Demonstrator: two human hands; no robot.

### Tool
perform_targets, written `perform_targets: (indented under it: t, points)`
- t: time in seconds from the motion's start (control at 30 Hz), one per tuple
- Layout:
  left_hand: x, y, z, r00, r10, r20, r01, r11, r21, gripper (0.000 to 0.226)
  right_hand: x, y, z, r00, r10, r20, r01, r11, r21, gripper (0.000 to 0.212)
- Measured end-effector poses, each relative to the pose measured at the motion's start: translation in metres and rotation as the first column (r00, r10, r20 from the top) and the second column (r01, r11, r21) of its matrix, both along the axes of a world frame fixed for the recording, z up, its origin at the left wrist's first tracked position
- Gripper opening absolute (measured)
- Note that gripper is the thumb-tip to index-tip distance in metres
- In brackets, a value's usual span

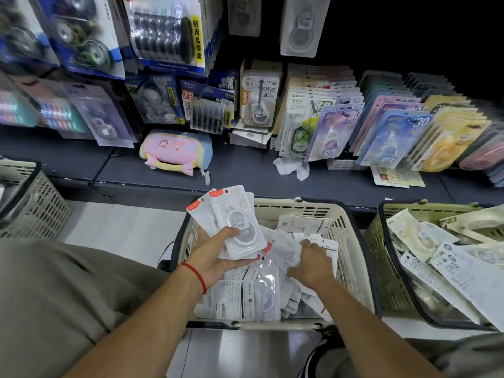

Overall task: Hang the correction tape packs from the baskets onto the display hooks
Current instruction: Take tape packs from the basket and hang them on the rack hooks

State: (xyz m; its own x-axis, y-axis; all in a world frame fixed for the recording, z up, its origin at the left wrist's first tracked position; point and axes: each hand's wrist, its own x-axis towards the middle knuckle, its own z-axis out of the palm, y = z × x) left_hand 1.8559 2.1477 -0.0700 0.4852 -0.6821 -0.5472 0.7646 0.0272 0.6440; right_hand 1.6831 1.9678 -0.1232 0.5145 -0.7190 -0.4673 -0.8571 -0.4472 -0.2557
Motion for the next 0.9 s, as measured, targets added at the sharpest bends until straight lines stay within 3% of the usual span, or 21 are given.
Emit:
perform_targets:
  t: [0.07, 0.13, 0.2, 0.27, 0.4, 0.53, 0.7, 0.8, 0.9]
  points:
    - [0.001, -0.002, 0.008, 1.000, -0.015, 0.010, 0.015, 0.999, -0.028, 0.058, -0.002, -0.015, 0.024, 0.956, -0.203, 0.212, 0.164, 0.969, 0.187, 0.065]
    - [0.001, -0.008, 0.019, 0.994, -0.042, 0.096, 0.046, 0.998, -0.040, 0.067, 0.001, -0.030, 0.055, 0.785, -0.425, 0.450, 0.237, 0.878, 0.415, 0.044]
    - [0.001, -0.018, 0.034, 0.982, -0.051, 0.183, 0.063, 0.996, -0.061, 0.070, 0.012, -0.040, 0.091, 0.617, -0.540, 0.573, 0.123, 0.785, 0.607, 0.046]
    - [0.006, -0.032, 0.054, 0.965, -0.049, 0.257, 0.081, 0.990, -0.116, 0.071, 0.027, -0.042, 0.126, 0.556, -0.544, 0.628, -0.027, 0.744, 0.668, 0.059]
    - [0.025, -0.062, 0.102, 0.918, -0.058, 0.393, 0.153, 0.965, -0.215, 0.082, 0.057, -0.044, 0.178, 0.512, -0.451, 0.731, -0.113, 0.808, 0.578, 0.049]
    - [0.047, -0.088, 0.150, 0.817, -0.097, 0.568, 0.245, 0.951, -0.190, 0.086, 0.077, -0.055, 0.224, 0.472, -0.370, 0.800, -0.102, 0.879, 0.466, 0.047]
    - [0.070, -0.118, 0.201, 0.762, -0.098, 0.640, 0.314, 0.920, -0.234, 0.086, 0.086, -0.065, 0.272, 0.374, -0.298, 0.878, -0.002, 0.947, 0.322, 0.070]
    - [0.078, -0.129, 0.217, 0.736, -0.100, 0.670, 0.353, 0.901, -0.252, 0.085, 0.097, -0.068, 0.282, 0.256, -0.315, 0.914, 0.034, 0.948, 0.317, 0.064]
    - [0.085, -0.136, 0.215, 0.721, -0.039, 0.691, 0.312, 0.910, -0.274, 0.088, 0.108, -0.076, 0.283, 0.279, -0.207, 0.938, 0.028, 0.978, 0.208, 0.051]
